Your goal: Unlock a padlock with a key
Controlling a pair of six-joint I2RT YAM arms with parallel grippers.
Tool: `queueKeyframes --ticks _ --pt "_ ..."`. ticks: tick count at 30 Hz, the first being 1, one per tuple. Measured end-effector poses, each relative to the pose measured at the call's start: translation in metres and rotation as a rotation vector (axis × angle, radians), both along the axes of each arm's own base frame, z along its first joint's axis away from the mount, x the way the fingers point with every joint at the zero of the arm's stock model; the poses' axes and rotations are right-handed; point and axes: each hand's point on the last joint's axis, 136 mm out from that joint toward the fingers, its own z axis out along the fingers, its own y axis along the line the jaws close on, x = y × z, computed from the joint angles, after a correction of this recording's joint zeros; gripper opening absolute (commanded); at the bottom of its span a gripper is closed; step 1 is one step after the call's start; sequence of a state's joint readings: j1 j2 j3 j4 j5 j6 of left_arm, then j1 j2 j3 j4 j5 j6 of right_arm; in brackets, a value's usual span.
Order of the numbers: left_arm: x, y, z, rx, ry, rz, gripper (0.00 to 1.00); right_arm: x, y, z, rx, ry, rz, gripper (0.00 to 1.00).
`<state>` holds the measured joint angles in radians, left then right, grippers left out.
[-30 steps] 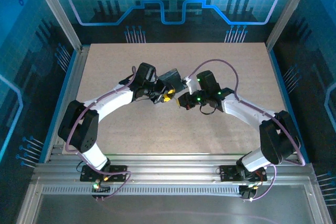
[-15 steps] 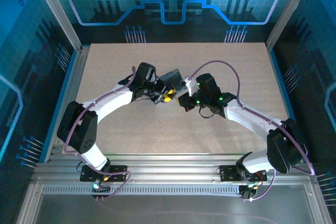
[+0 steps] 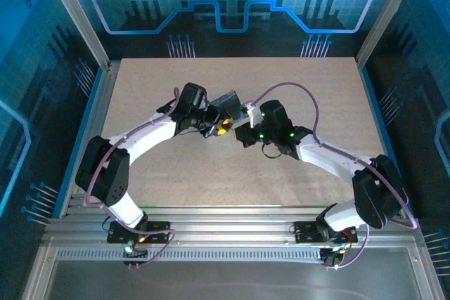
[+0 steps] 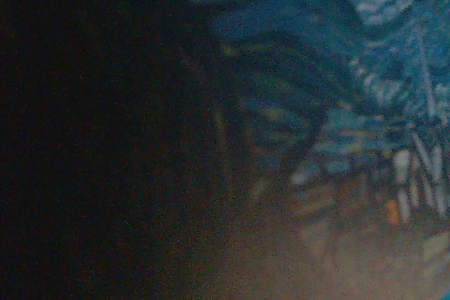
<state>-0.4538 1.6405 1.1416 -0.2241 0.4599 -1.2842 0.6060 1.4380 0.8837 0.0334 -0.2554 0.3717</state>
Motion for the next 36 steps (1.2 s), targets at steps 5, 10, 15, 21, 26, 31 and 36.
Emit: queueKeyframes --ticks 5,10,15,21,26,31,36 --pt "-0.003 0.002 -0.003 0.01 0.014 -0.003 0.0 0.004 0.009 0.0 0.077 0.054 -0.022 0.0" --pt "-0.005 0.003 -0.004 0.025 0.012 -0.017 0.0 0.002 0.009 -0.003 0.087 0.072 -0.028 0.0" --pt "-0.005 0.003 -0.005 0.017 0.02 -0.009 0.0 0.001 0.011 -0.001 0.075 0.047 -0.016 0.0" --pt "-0.006 0.007 -0.003 -0.003 0.035 0.026 0.0 0.0 0.014 0.001 0.084 0.038 -0.002 0.18" --pt "-0.008 0.015 -0.003 -0.027 0.053 0.057 0.0 -0.005 0.021 0.009 0.113 0.031 0.031 0.33" --pt "-0.008 0.023 -0.009 -0.04 0.075 0.087 0.0 -0.01 0.021 0.028 0.156 0.012 0.05 0.39" --pt "-0.005 0.029 -0.01 -0.041 0.087 0.116 0.0 -0.011 0.016 0.045 0.179 -0.023 0.048 0.33"
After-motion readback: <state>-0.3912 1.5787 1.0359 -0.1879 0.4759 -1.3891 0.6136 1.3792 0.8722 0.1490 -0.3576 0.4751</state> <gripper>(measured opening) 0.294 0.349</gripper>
